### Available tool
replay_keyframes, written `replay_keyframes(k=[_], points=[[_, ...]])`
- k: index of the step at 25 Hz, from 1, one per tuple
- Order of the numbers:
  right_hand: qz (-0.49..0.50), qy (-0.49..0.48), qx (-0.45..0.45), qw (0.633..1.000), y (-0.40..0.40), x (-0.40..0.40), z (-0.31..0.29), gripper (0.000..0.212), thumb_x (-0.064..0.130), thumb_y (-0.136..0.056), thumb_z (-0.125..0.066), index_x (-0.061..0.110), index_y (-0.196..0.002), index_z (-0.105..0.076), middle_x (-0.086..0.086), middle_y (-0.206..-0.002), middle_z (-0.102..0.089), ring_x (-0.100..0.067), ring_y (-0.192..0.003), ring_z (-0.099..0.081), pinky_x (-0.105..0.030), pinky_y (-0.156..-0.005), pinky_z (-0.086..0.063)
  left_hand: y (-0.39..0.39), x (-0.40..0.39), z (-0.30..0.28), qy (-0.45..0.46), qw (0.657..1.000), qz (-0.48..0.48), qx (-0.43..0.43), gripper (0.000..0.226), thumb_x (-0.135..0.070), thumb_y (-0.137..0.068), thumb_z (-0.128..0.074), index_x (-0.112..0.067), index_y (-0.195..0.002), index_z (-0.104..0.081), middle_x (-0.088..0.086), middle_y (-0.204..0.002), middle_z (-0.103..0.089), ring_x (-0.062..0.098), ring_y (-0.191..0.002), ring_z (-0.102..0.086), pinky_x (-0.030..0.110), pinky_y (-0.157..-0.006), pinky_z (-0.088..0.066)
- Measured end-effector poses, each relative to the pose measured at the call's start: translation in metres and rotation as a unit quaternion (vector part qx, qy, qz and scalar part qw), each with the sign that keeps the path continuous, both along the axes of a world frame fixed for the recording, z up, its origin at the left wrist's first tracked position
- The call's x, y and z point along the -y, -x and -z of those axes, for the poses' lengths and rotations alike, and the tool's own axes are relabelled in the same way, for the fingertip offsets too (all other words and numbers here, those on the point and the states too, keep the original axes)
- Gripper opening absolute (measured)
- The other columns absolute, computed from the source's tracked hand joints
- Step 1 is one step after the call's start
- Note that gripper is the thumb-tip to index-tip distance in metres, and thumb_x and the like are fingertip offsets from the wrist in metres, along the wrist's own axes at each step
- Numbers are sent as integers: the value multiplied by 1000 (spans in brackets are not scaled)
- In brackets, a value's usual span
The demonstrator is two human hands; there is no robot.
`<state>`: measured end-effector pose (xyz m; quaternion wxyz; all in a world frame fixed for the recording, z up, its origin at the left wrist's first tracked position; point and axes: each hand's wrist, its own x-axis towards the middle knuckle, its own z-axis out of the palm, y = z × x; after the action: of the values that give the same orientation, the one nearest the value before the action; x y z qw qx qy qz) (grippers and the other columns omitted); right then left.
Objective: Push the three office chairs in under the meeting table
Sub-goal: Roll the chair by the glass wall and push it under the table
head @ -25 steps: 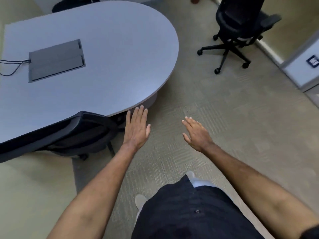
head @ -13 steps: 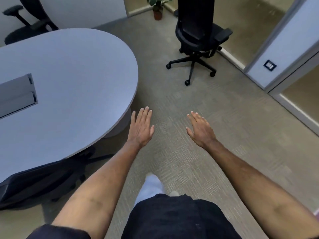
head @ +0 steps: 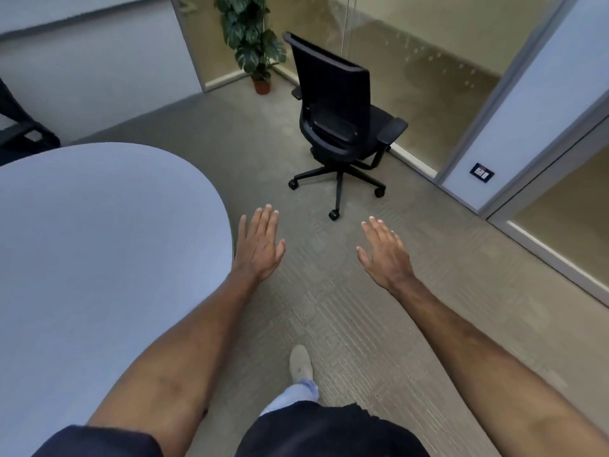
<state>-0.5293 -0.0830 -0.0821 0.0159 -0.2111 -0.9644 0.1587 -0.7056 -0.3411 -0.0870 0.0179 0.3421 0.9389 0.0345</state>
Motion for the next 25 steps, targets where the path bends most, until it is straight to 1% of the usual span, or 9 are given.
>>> replay_keyframes(k=[3, 5, 7, 12, 16, 19, 22, 25], points=[[24, -6, -21, 999, 63, -33, -9, 65, 35, -109, -53, 14, -166, -31, -10, -176, -23, -27, -164, -19, -48, -133, -19, 76, -38, -16, -10, 999, 14, -34, 71, -43, -110, -39, -11, -169, -16, 10, -177, -9, 28, -164, -7, 54, -131, -3], [38, -3, -34, 999, 99, -54, -16, 64, 35, -109, -53, 14, -166, -32, -10, -176, -24, -27, -164, -19, -49, -133, -19, 119, -63, -30, -30, 999, 19, -30, 70, -43, -110, -41, -10, -168, -19, 11, -177, -12, 30, -163, -10, 55, -131, -5], [46, -11, -45, 998, 133, -73, -21, 64, 35, -109, -53, 14, -166, -33, -10, -176, -24, -27, -164, -20, -48, -133, -19, 159, -86, -36, -34, 998, 29, -51, 70, -43, -110, -41, -10, -168, -20, 12, -177, -13, 29, -163, -11, 56, -131, -6], [60, -23, -84, 994, 218, -123, -31, 63, 35, -109, -55, 13, -165, -35, -10, -175, -27, -28, -163, -23, -49, -131, -22, 249, -151, -43, -54, 997, 37, -48, 70, -43, -109, -42, -9, -167, -21, 12, -176, -15, 31, -163, -12, 57, -131, -5], [49, -26, -107, 993, 295, -170, -30, 64, 37, -108, -54, 13, -165, -35, -10, -175, -28, -28, -163, -24, -50, -131, -23, 318, -207, -39, -62, 997, 28, -35, 71, -44, -110, -40, -11, -168, -15, 11, -177, -9, 30, -164, -8, 56, -132, -5], [43, -14, -100, 994, 356, -212, -30, 64, 37, -107, -56, 13, -164, -36, -10, -174, -30, -28, -163, -25, -53, -131, -26, 368, -253, -39, -57, 998, 24, -14, 73, -46, -111, -38, -14, -169, -9, 10, -178, -3, 28, -164, -4, 54, -132, -5], [36, -6, -97, 995, 421, -259, -37, 65, 36, -107, -58, 14, -164, -37, -9, -174, -31, -28, -162, -26, -55, -129, -29, 423, -294, -48, -68, 998, 17, -4, 73, -47, -111, -38, -15, -169, -8, 9, -178, -2, 28, -164, -3, 53, -133, -6], [38, -2, -95, 995, 480, -299, -40, 66, 38, -107, -57, 14, -165, -35, -8, -174, -29, -28, -163, -25, -55, -130, -27, 468, -329, -45, -72, 997, 5, -12, 74, -48, -111, -39, -15, -169, -8, 10, -178, -1, 29, -164, -3, 53, -133, -6]])
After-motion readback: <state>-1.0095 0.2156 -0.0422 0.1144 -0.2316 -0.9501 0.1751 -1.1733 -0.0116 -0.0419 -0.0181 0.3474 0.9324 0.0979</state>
